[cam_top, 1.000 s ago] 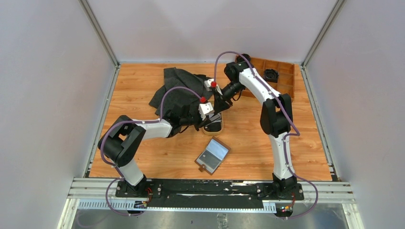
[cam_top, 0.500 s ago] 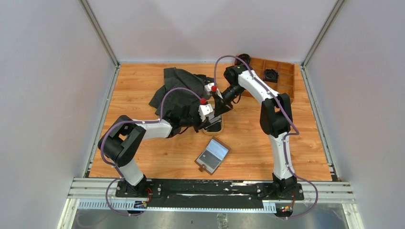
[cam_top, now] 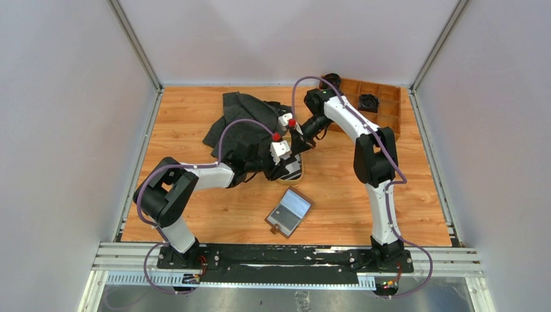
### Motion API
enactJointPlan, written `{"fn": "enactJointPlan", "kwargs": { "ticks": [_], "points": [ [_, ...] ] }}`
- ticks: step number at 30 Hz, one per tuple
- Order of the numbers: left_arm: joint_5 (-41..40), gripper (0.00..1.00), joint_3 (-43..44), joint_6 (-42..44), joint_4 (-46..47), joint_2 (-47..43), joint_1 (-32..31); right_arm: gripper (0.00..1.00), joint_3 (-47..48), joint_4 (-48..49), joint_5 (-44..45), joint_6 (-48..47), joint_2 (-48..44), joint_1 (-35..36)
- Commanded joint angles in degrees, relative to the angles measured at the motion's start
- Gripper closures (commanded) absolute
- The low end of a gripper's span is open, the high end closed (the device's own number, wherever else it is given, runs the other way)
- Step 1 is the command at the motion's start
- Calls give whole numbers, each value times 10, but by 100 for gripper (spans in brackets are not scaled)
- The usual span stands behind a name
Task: Put the credit cards into the card holder
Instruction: Pick up the credit card from the storage box.
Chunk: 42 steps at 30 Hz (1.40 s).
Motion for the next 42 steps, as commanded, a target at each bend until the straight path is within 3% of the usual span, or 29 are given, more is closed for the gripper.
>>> {"fn": "enactJointPlan", "kwargs": {
  "ticks": [1, 17, 20, 28, 36, 38, 40, 42],
  "points": [
    [-3, 51, 2, 3, 14, -12, -5, 100, -9, 12, -3, -10, -21, 3],
    [-3, 55, 49, -17, 14, 6, 23, 100, -36, 12, -27, -27, -58, -2],
    [3, 63, 65, -19, 14, 20, 22, 100, -33, 12, -27, -25, -56, -2],
    [35, 98, 89, -25, 14, 60, 22, 100, -34, 12, -23, -17, -53, -2],
    [23, 100, 76, -1, 15, 45, 22, 100, -13, 12, -31, 24, -46, -4],
    [20, 100, 72, 2, 15, 37, 22, 95, -1, 8, -44, 43, -46, -8],
    [18, 100, 66, 5, 15, 30, 22, 73, 4, 7, -58, 60, -55, -16],
    [17, 100, 62, 4, 15, 24, 22, 58, 4, 8, -66, 79, -72, -26]
  ]
}}
